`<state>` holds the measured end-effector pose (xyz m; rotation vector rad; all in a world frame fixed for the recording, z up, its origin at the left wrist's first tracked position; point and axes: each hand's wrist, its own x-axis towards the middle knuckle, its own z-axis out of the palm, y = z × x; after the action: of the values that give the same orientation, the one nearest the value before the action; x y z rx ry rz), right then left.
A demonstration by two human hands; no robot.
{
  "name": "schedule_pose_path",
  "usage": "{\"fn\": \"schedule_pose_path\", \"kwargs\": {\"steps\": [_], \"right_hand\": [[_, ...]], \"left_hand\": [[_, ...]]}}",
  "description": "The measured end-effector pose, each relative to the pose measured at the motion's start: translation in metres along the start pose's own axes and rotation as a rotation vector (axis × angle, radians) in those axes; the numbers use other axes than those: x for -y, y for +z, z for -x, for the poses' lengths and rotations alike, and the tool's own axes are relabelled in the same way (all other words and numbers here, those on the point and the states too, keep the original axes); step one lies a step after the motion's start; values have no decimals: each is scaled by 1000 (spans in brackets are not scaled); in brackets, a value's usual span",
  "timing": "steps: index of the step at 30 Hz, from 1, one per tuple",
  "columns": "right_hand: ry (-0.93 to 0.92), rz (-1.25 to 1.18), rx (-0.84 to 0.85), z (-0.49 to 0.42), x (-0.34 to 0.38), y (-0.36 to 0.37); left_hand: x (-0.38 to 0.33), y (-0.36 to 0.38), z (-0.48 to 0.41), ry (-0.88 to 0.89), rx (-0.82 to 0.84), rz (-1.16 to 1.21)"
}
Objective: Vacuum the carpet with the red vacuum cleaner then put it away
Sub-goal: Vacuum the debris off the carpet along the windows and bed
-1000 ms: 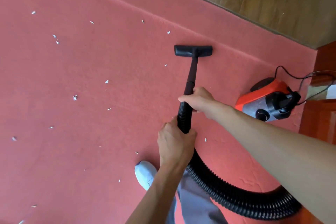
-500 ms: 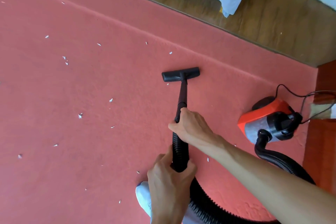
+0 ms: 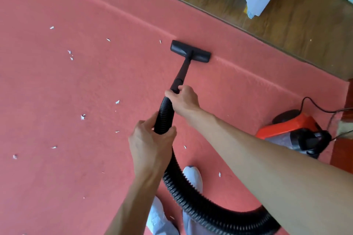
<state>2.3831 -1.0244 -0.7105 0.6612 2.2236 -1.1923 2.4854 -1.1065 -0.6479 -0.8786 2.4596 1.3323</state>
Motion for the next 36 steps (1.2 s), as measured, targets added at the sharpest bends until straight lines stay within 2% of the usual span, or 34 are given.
{"fn": "schedule_pose_path", "kwargs": {"steps": [8, 11, 19, 25, 29, 36], "right_hand": [[59, -270, 68, 34, -1, 4], [63, -240, 105, 37, 3, 6], [31, -79, 2, 18, 9, 35], [25, -193, 70, 51, 16, 40], [10, -187, 115, 69, 20, 58], [-59, -84, 68, 25, 55, 97]], "left_hand": [[-1, -42, 24, 166, -11, -7], [1, -48, 27, 180, -5, 14], [20, -39, -5, 27, 107, 35], [35, -70, 24, 116, 18, 158], [51, -90, 33, 115, -13, 161], [60, -97, -29, 125, -77, 120]]}}
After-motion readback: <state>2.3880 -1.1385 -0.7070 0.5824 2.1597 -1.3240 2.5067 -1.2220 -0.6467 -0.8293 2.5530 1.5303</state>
